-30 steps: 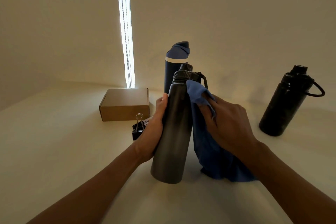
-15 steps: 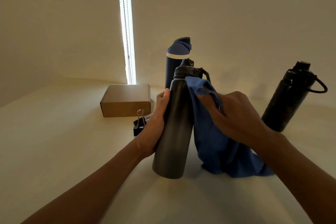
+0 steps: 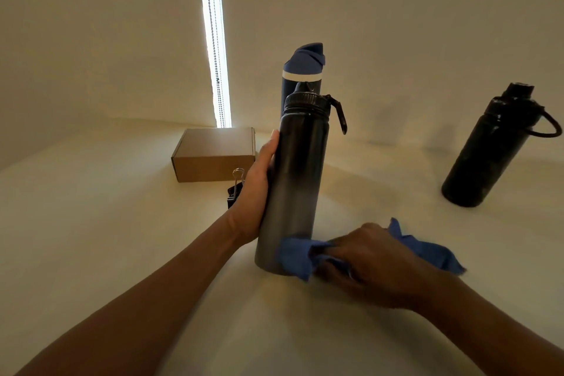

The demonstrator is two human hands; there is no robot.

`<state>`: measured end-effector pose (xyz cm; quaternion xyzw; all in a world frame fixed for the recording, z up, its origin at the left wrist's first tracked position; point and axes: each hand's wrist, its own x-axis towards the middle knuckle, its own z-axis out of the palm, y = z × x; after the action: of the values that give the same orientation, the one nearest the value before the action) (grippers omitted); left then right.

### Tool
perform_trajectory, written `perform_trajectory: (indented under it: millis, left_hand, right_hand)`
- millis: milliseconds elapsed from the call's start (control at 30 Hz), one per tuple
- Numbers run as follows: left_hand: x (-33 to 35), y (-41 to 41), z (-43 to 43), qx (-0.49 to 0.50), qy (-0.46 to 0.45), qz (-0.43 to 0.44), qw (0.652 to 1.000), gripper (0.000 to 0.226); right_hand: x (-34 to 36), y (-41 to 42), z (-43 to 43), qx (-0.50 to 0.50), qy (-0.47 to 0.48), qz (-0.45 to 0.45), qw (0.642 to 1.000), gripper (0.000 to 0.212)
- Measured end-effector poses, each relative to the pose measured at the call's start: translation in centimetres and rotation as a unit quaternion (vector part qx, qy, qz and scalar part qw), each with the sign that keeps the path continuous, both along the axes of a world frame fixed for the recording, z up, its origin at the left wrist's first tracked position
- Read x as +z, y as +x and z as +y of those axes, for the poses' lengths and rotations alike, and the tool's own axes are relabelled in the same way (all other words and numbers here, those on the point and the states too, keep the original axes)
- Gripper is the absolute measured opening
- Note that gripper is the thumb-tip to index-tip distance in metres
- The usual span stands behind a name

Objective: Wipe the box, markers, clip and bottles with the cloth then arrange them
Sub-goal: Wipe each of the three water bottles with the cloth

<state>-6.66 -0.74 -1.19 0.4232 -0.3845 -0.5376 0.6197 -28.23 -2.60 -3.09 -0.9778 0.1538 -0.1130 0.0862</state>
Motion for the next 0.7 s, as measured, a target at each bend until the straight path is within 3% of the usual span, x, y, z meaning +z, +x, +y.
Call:
perform_trajectory:
  millis: [200,333,467,600,700]
  left_hand:
    - [0.1,-0.2,0.2,-0.015,-0.009,-0.014,1.0,0.072]
    - [0.2,0.1,-0.1,-0.021,-0.005,-0.013,1.0,0.073]
    - [-0.3,-0.3,-0.3,-0.011,0.008,-0.026,1.0,0.067]
    - [-0.4,-0.3,-0.3,0.016,0.0,-0.031,0.999,0.057]
    - [-0.7,-0.2,-0.5,0.012,-0.012,-0.041,0.999,0.054]
  right_hand:
    - [-0.5,-0.2,0.9,0.019,-0.06,0.026,0.998,0.057]
    - [0.4,-0.2,-0.9,-0.036,-0.107,-0.1,0.989,0.034]
    - [4.3,0.9,-3.6,-0.135,-0.113,-0.242,0.954,0.033]
    - [7.5,2.1,-5.5,-0.209,-0.115,-0.27,0.933,0.046]
    - [7.3,2.5,-4.9,-0.182,-0.081,-0.249,0.948,0.045]
